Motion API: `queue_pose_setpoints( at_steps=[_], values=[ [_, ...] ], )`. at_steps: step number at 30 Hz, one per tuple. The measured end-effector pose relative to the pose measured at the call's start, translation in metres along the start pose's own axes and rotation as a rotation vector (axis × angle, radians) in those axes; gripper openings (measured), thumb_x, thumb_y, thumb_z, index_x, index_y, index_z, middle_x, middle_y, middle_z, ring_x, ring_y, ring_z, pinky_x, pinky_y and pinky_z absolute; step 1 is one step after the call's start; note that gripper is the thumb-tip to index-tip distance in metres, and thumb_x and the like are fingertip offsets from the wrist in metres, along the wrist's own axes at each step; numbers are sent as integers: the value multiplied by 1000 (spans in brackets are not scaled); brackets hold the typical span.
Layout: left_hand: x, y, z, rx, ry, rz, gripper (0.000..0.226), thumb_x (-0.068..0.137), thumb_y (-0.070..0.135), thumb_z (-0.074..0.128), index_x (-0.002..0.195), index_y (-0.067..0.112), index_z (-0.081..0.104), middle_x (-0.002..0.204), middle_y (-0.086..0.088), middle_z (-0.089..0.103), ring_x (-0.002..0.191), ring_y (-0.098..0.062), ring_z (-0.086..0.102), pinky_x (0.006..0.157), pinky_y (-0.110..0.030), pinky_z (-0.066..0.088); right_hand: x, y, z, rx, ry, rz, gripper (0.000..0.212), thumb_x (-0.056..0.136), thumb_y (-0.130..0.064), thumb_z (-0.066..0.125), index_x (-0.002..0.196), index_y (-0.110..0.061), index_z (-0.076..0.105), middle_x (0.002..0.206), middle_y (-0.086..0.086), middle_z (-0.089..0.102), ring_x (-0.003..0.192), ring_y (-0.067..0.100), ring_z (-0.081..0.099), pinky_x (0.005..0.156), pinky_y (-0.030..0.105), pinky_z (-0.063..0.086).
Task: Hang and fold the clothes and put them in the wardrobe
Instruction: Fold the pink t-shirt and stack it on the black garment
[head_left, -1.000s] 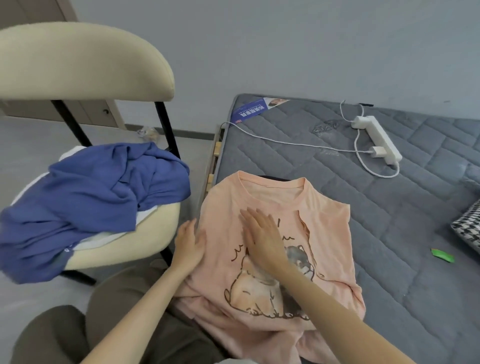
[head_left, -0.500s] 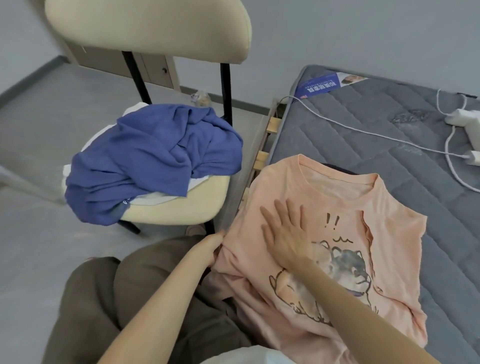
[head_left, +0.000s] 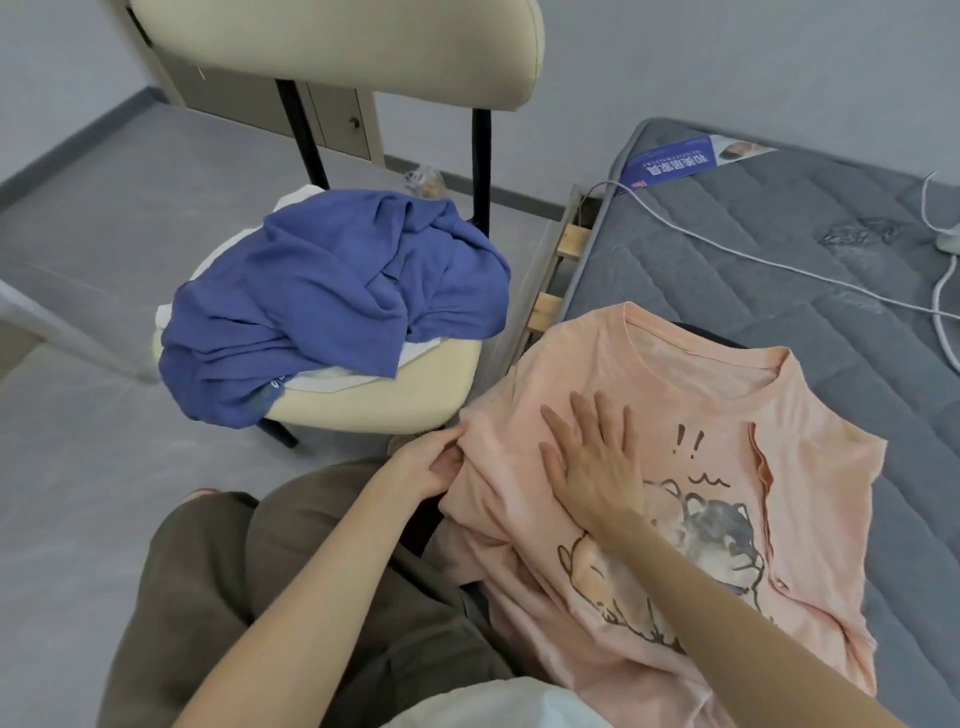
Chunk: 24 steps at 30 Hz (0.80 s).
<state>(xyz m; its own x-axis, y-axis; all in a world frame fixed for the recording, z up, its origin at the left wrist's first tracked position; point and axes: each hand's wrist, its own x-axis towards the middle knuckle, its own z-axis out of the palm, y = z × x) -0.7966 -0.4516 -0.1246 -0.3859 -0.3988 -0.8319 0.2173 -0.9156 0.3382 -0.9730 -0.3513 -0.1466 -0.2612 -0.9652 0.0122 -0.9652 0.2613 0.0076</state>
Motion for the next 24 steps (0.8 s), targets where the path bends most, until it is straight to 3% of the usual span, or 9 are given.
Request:
queue_pose_setpoints(
  at_steps=[3,6,9,14,18,21,24],
  values=[
    [-10,10,-2,-104,-48,73,17,97,9,49,89,2,62,72,-10,68,77,-19,57,81,-31,47,0,-1,0,4,2,4,51,93,-47,28,135,-30,52,144,9,46,138,35,34,114,51,5],
    [-9,19,-7,-220,-15,40,12,95,2,47,93,0,59,81,-12,55,63,-14,51,49,-20,46,-1,-1,-1,4,1,2,52,93,-48,27,136,-30,51,145,9,46,138,35,33,114,52,6],
    [-9,22,-12,-227,19,-64,12,94,0,48,97,-4,59,98,-20,51,75,-16,49,38,-13,44,-2,-1,-2,0,-2,3,54,93,-48,25,136,-30,51,145,10,45,139,35,32,114,51,5],
    [-9,13,-6,-203,-47,-96,12,97,9,50,96,0,57,91,-17,56,72,-14,52,47,-17,49,-2,0,-6,5,-48,-8,61,92,-52,14,143,-32,40,154,7,32,145,31,18,115,46,-13],
    [0,2,-6,-177,-14,-44,13,94,7,54,84,2,60,75,-10,55,71,-14,51,60,-26,57,-2,0,-7,7,-52,-10,59,92,-52,17,141,-31,44,152,8,36,144,33,22,114,45,-13],
    [-2,1,-2,-97,36,105,13,94,3,53,85,3,62,80,-9,63,77,-14,58,62,-25,57,-1,0,-6,5,-51,-8,57,92,-51,21,138,-30,48,148,8,41,141,34,28,114,47,-8],
    [-10,6,2,191,129,373,18,95,2,51,82,6,63,73,-6,60,75,-14,59,77,-30,54,-2,-1,-7,13,-66,-4,58,92,-51,20,139,-31,47,149,8,40,142,33,27,114,46,-10]
  ],
)
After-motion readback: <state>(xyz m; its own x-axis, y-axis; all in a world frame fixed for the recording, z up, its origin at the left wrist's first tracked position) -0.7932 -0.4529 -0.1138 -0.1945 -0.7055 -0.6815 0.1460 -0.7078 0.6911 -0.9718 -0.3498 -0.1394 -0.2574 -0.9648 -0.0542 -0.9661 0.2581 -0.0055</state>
